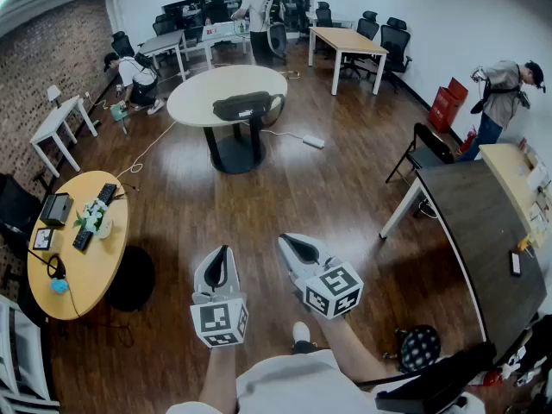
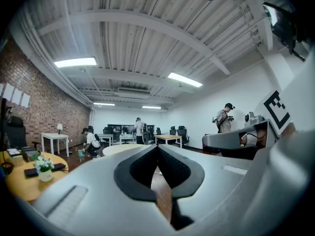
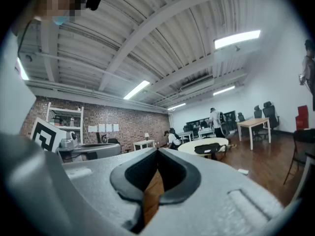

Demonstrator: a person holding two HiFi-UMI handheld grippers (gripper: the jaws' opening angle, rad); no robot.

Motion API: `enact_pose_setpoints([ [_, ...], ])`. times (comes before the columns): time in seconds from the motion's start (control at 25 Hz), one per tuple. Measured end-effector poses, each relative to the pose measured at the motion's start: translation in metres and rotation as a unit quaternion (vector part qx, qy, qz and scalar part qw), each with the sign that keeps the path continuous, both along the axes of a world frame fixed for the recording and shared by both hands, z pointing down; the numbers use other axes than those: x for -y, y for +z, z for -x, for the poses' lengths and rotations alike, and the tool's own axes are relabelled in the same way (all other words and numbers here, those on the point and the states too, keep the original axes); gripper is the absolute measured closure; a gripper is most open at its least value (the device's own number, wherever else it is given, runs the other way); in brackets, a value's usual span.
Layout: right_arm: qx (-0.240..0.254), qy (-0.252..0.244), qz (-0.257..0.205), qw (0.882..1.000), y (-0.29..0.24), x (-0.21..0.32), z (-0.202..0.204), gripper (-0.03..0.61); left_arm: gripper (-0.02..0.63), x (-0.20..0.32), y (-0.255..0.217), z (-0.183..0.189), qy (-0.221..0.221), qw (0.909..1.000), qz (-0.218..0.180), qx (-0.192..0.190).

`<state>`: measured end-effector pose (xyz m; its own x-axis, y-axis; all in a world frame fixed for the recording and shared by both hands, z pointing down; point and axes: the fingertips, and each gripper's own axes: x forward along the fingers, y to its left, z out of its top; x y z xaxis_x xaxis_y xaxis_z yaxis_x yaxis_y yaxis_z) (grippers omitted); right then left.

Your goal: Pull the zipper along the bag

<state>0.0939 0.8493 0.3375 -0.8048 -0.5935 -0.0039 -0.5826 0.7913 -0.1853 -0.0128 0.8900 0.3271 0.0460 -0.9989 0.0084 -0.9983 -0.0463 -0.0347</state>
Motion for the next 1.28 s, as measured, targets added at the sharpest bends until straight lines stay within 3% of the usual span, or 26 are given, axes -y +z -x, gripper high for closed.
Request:
enact_pose_setpoints([
  [0.24,-0.019,0.009,-0.056,0.998,-0.021,0.094,-0.041,0.586,0.597,0.089,-0.017,-0.035,-0.003,0.9995,-0.031,-0.003],
  [0.32,-0.018,0.016,-0.041,0.999,-0.008,0.116,-0.048,0.586,0.597,0.109,-0.009,-0.042,-0.004,0.9997,-0.025,0.002],
  [0.44,0.022,0.001,0.025,0.999,0.017,0.141,-0.053,0.586,0.597,0.134,0.004,-0.044,-0.024,0.9996,-0.013,0.009],
  [0.52,0.027,-0.002,0.034,0.999,0.024,0.159,-0.051,0.586,0.597,0.156,0.008,-0.042,-0.029,0.9994,-0.012,0.012],
  [0.88,-0.032,0.033,-0.011,0.999,0.029,0.288,-0.009,0.586,0.597,0.302,0.027,-0.005,0.025,0.9996,0.007,-0.014],
  [1.12,-0.032,0.05,-0.054,0.997,-0.008,0.38,0.041,0.586,0.597,0.396,-0.009,0.032,0.067,0.9974,-0.027,-0.007],
  [1.28,-0.042,0.054,-0.063,0.996,-0.003,0.424,0.07,0.586,0.597,0.443,0.003,0.06,0.075,0.9969,-0.022,-0.011],
])
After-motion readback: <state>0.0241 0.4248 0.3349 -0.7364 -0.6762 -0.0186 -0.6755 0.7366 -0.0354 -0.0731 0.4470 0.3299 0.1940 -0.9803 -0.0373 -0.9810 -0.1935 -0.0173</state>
